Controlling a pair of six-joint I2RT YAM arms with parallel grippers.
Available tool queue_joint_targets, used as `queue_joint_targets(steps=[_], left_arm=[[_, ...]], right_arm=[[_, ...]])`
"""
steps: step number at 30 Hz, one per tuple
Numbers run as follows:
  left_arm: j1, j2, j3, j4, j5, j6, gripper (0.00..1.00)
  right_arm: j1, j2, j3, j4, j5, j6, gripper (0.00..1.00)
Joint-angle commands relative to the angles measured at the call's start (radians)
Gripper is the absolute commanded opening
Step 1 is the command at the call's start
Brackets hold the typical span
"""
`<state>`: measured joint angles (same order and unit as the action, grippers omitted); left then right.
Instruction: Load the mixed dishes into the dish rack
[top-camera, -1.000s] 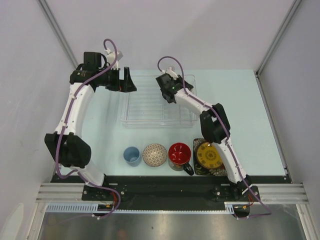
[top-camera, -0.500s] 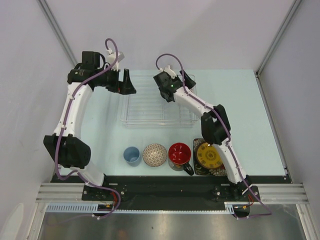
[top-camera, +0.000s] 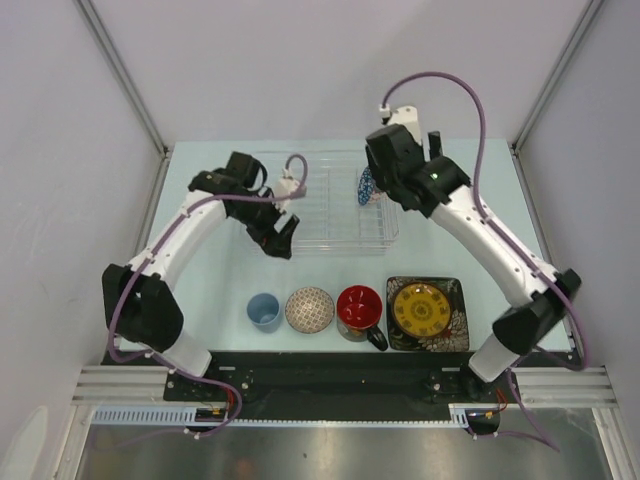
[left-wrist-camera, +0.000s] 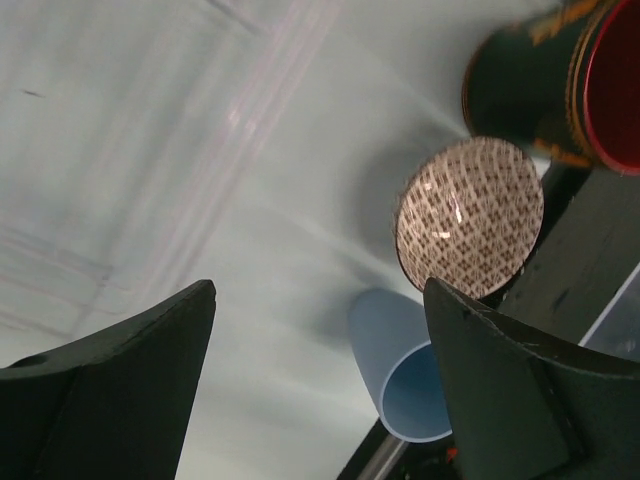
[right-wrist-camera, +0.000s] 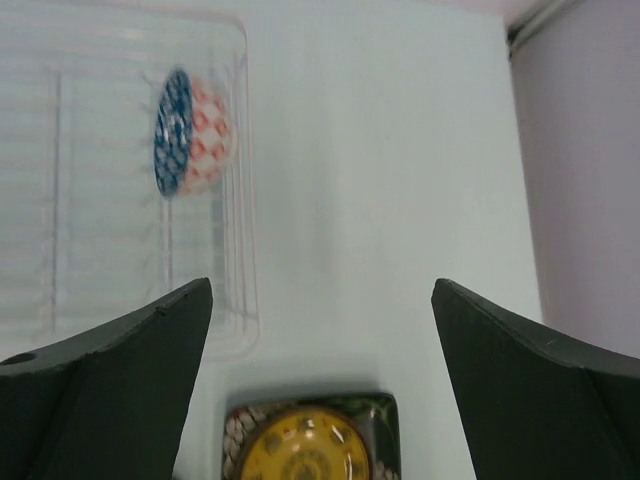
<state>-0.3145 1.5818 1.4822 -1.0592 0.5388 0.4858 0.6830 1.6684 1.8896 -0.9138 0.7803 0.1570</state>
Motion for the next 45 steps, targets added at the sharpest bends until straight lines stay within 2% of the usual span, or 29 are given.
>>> queue_joint_targets(steps=[1,3,7,13,21,31,37,40,41,43,44,45], left_arm=[[-0.118,-0.095,-0.141,0.062,-0.089,0.060,0.89],[-0.164,-0.109,-0.181,0.071,-0.109,0.044,0.89],[-0.264,-0.109,-0.223,0.119,-0.158,0.014,0.89],[-0.307,-0.075,-0.244,0.148,-0.166,-0.006,0.88],[-0.316,-0.003,-0.304,0.200,-0.197,0.008,0.85],[-0.319,0.052,-0.370,0.241,-0.195,0.040,0.80],[-0.319,0.101,-0.401,0.284,-0.195,0.051,0.71],[-0.319,0.116,-0.399,0.300,-0.191,0.053,0.58],[-0.319,0.119,-0.393,0.301,-0.191,0.053,0.44],[-0.319,0.129,-0.382,0.298,-0.188,0.056,0.34],[-0.319,0.132,-0.364,0.294,-0.186,0.056,0.26],[-0.317,0.136,-0.355,0.280,-0.185,0.057,0.22]], right_arm=[[-0.054,-0.120,-0.222,-0.042,-0.176,0.125,0.97],[-0.086,-0.166,-0.302,-0.028,-0.190,0.134,0.97],[-0.118,-0.232,-0.359,-0.033,-0.207,0.142,0.96],[-0.134,-0.269,-0.383,-0.045,-0.200,0.161,0.95],[-0.187,-0.374,-0.403,-0.031,-0.237,0.177,0.94],[-0.227,-0.388,-0.402,-0.023,-0.259,0.202,0.92],[-0.231,-0.389,-0.402,-0.023,-0.254,0.213,0.89],[-0.231,-0.388,-0.397,-0.022,-0.259,0.219,0.85],[-0.231,-0.388,-0.396,-0.023,-0.260,0.220,0.84],[-0.230,-0.384,-0.392,-0.022,-0.268,0.223,0.81],[-0.229,-0.381,-0.389,-0.023,-0.268,0.225,0.80],[-0.229,-0.378,-0.388,-0.022,-0.274,0.225,0.80]])
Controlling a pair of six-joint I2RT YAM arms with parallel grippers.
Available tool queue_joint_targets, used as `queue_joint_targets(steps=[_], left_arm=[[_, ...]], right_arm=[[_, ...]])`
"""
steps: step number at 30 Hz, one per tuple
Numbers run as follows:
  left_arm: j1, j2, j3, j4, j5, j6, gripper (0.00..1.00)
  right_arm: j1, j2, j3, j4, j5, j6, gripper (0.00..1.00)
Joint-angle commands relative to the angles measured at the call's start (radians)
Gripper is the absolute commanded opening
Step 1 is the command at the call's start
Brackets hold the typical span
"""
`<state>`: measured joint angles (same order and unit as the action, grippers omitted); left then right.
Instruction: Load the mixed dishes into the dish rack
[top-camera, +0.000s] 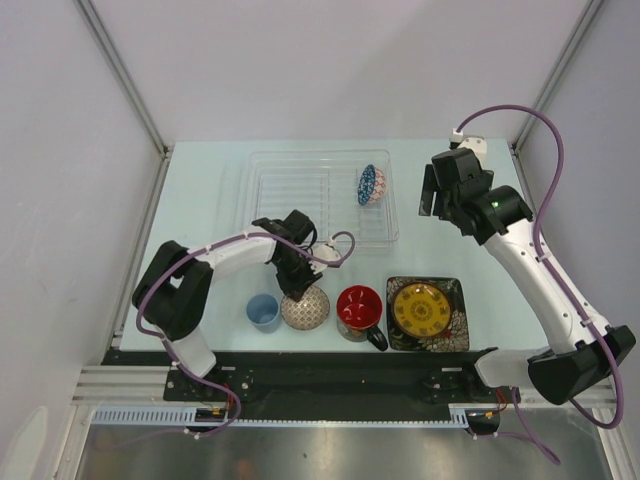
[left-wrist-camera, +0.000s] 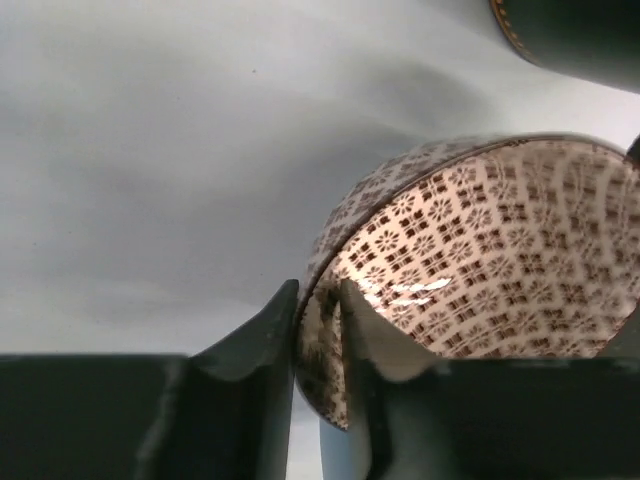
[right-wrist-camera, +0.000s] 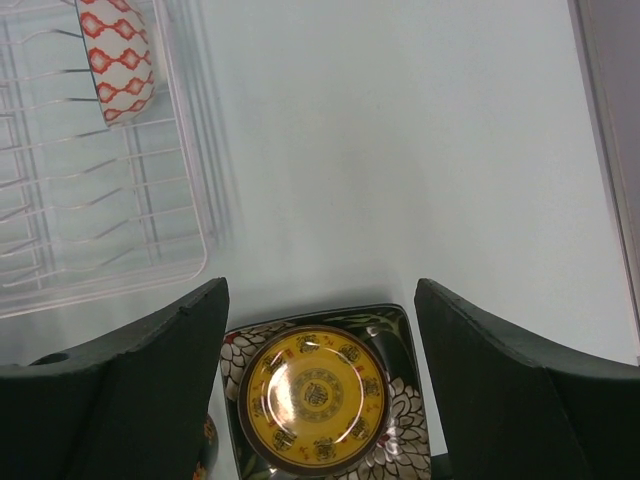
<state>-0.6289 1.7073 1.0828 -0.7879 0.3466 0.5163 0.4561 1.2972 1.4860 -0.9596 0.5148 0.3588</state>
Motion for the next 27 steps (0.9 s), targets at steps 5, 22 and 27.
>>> queue_joint_targets(steps=[5,22,27], left_arm=[[0.011,-0.009,0.113,-0.034,0.022,0.022,0.00],[0.199,0.002,0.789,-0.231,0.194,-0.142,0.00],[0.209,0.047,0.828,-0.103,0.201,-0.334,0.00]], right_arm=[[-0.002,0.014,0.031,0.027,-0.038,0.025,0.81],[0.006,0.013,0.094,0.218,-0.479,0.072,0.87],[0.027,0.002,0.074,0.353,-0.601,0.127,0.86]])
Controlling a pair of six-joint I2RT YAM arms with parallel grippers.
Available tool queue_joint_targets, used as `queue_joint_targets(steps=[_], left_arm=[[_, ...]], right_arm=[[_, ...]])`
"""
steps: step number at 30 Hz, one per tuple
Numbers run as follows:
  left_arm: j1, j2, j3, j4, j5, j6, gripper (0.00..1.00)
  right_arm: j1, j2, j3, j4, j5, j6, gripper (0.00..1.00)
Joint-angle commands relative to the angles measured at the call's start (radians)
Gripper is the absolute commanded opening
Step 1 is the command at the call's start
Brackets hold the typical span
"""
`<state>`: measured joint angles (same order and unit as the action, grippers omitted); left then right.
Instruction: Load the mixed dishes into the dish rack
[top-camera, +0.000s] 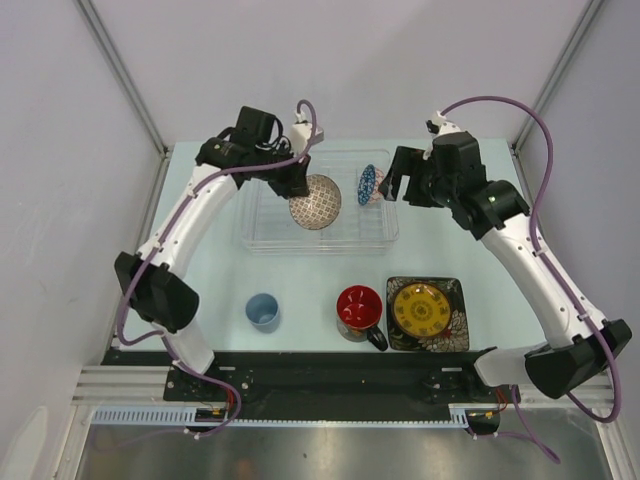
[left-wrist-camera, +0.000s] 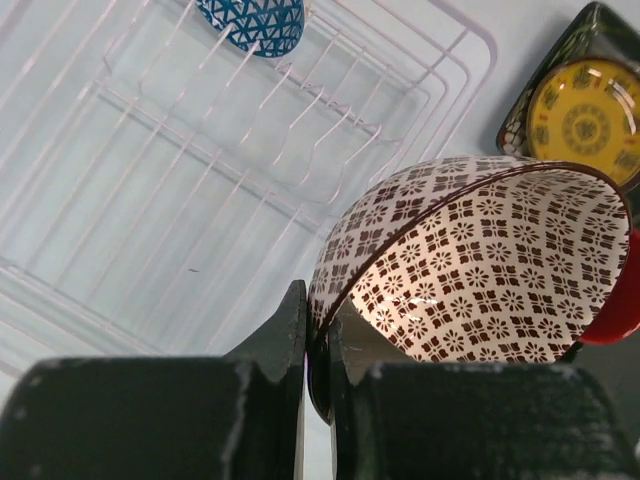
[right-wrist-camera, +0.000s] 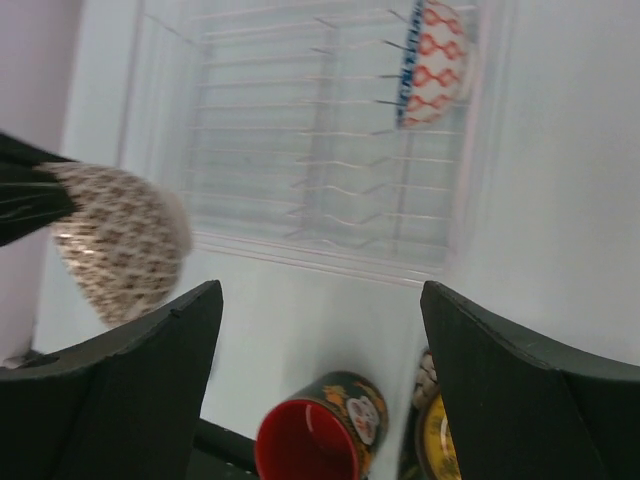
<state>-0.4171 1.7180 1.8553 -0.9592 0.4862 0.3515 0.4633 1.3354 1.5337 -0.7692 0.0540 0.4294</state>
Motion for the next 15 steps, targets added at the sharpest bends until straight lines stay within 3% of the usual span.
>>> queue_joint_targets(steps=[1,10,15], left_arm=[[-0.003,0.067,0.065,0.077,0.054,-0.224,0.00],[-0.017,0.149,0.093,0.183,-0.072,-0.402,0.00],[-0.019,0.175,0.127,0.183,-0.103,-0.413,0.00]], right_arm=[[0.026,-0.035,0.025,0.183,-0.149,0.069,0.86],[0.133,0.093,0.075,0.246,-0.114,0.049,0.85],[0.198,0.165,0.100,0.191,0.015,-0.026,0.84]])
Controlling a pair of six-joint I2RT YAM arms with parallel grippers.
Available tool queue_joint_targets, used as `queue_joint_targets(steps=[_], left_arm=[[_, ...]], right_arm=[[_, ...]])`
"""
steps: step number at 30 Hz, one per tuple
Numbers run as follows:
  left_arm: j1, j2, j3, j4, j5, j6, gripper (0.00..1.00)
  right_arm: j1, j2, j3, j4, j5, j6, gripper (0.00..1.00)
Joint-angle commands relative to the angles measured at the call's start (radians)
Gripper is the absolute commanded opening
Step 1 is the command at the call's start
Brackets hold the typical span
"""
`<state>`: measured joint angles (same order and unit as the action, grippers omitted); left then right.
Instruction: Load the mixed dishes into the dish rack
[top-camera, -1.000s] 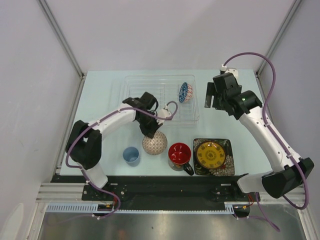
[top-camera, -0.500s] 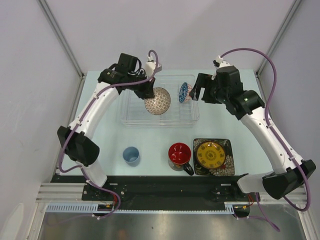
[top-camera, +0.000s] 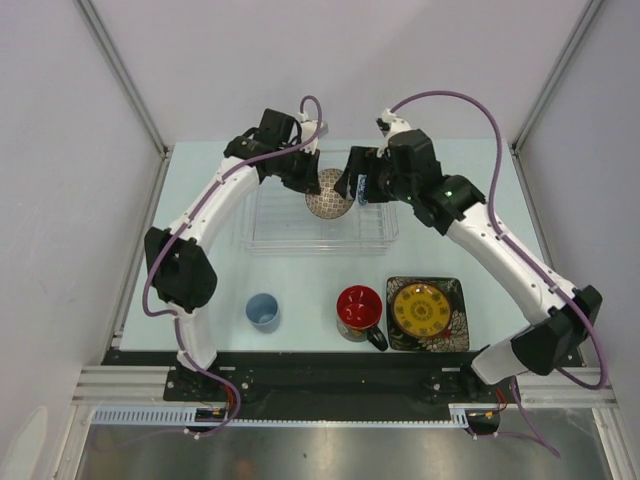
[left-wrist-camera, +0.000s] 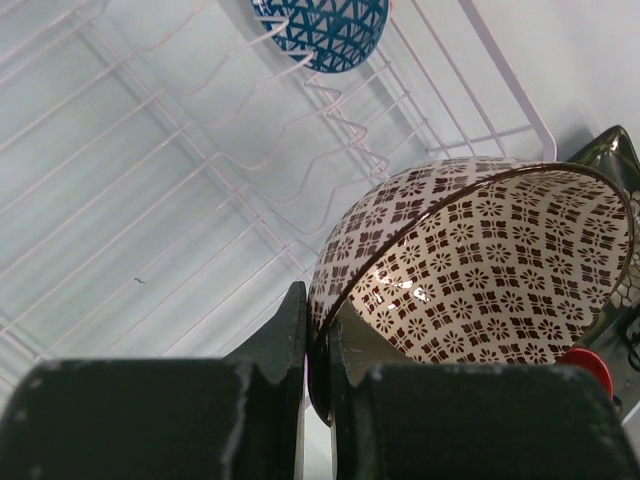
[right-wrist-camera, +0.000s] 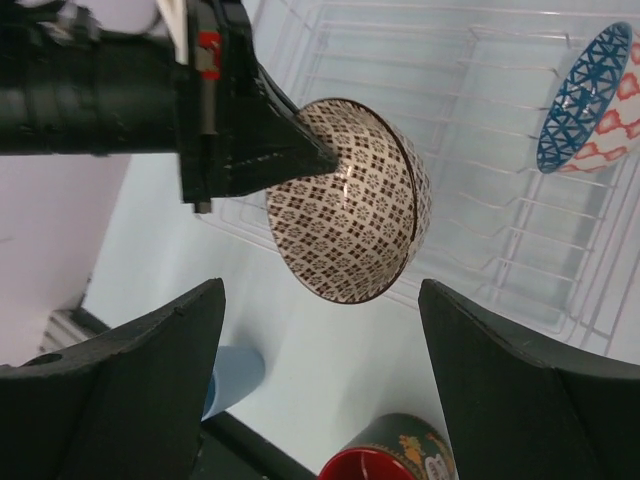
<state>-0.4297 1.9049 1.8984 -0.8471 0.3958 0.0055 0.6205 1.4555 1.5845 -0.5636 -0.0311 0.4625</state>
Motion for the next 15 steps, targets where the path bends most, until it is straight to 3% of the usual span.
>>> queue_joint_targets(steps=[1,10,15], left_arm=[[-0.006,-0.010,0.087,0.068,-0.006,-0.068,0.00],[-0.006,-0.020,0.071,0.066,0.015,-0.065,0.00],[-0.006,-0.027,0.067,0.066,0.047,-0.088,0.00]], right_arm=[[0.045,0.054,0.046,-0.021,0.134,-0.065,0.84],[0.048,0.103,0.003,0.008,0.163,-0.088,0.83],[0.048,0.135,-0.009,0.039,0.183,-0.096,0.71]])
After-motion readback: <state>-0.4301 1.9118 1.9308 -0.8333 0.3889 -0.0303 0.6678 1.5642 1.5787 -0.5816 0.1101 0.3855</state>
